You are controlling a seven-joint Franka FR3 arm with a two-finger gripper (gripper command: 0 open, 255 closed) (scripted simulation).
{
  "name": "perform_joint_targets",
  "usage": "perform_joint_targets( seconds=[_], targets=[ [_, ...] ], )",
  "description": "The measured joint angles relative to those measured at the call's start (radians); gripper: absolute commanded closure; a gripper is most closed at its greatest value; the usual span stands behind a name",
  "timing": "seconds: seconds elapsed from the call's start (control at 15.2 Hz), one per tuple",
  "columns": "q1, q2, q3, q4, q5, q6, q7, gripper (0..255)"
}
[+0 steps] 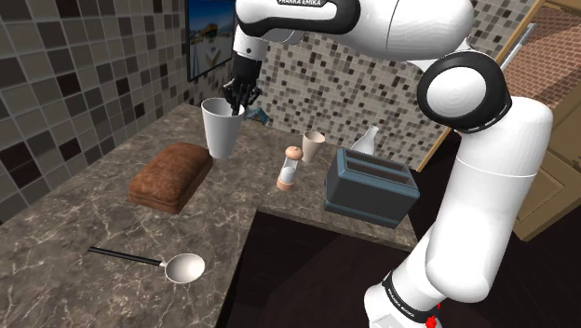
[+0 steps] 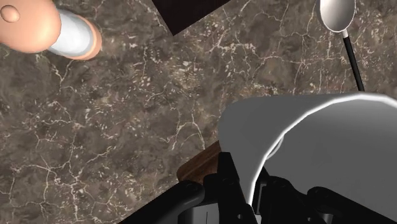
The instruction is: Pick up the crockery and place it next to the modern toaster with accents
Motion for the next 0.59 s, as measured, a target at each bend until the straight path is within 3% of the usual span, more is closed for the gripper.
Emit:
perform_joint_targets(
  seconds=[0.59],
  targets=[
    [-0.003,0.01,-0.001,0.137,-0.002,-0.127,0.014,255]
  ],
)
